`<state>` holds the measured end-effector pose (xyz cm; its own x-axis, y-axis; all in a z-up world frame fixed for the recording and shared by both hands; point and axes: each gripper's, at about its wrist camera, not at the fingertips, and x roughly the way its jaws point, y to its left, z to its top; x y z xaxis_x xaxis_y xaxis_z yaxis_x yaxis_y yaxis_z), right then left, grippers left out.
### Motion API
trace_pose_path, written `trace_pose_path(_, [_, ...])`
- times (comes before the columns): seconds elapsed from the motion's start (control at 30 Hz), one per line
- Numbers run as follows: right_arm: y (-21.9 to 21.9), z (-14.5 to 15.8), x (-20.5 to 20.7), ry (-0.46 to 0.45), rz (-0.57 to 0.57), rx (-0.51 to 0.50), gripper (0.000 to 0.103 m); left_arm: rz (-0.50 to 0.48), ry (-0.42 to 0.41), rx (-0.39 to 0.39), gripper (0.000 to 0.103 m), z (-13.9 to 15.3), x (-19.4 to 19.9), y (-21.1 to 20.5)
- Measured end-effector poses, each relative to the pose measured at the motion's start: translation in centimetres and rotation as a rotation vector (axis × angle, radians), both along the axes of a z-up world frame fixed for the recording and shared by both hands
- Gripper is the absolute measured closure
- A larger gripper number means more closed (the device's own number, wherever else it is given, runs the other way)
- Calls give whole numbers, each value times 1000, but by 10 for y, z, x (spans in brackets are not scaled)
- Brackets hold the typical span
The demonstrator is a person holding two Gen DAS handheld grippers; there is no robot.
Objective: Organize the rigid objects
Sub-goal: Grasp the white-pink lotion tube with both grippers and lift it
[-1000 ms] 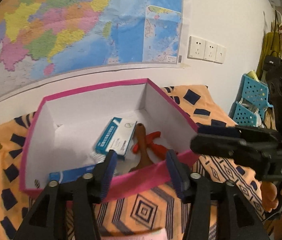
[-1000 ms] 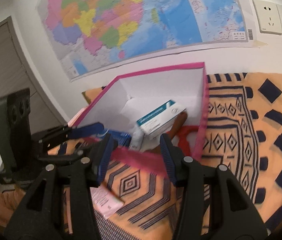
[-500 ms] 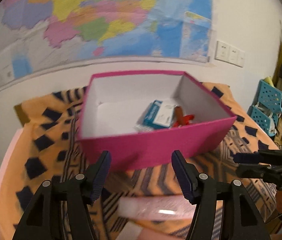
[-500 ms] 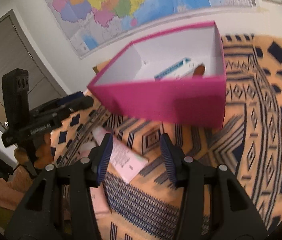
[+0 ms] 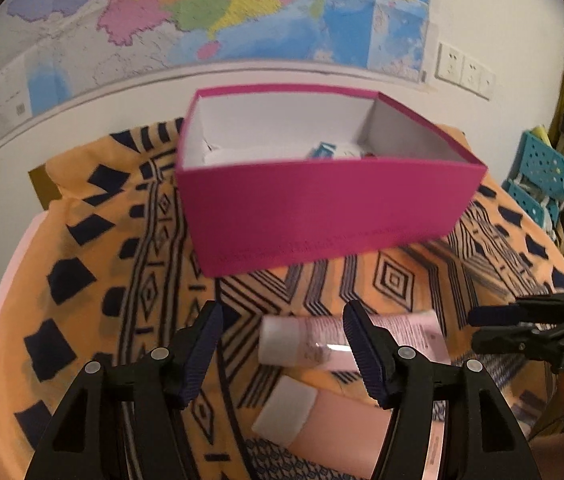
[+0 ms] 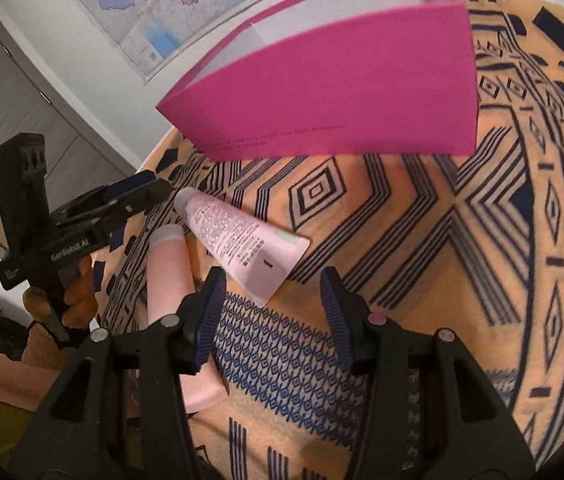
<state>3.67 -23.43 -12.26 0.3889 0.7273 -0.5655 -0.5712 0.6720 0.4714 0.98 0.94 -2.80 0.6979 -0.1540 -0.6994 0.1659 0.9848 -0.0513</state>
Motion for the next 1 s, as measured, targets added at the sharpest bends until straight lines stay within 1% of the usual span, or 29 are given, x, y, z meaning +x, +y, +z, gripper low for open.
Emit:
trace_pose_path(0.1, [6,-4,1,7,-6,-16,52,-20,27,-5,39,-8,2,-2])
trace_pose_path(0.23, [12,-5,2,7,-14,-30,52,-43,67,-39,40,-18,5,-2])
trace_pose_path(0.4, [14,-7,5,9,-24,-32,52,-59,98,-71,40,-26,7,1])
trace_pose_path(0.5, [14,-8,5,4,-27,-33,52,-68,109,-97,43,-27,9,2])
trace_pose_path(0.67, [18,-8,6,-6,-28,-39,52,-81,112,-97,54,-25,9,0])
trace_pose_path(0.77, [20,-7,6,-14,-34,-44,52,-96,114,-87,54,-25,8,-4])
trace_pose_path(0.83, [19,-7,8,-9,-45,-36,52,-89,113,-73,54,-25,9,-7])
trace_pose_path(1.0, [13,-7,14,-1,-74,-23,52,-83,105,-79,54,-22,10,-6])
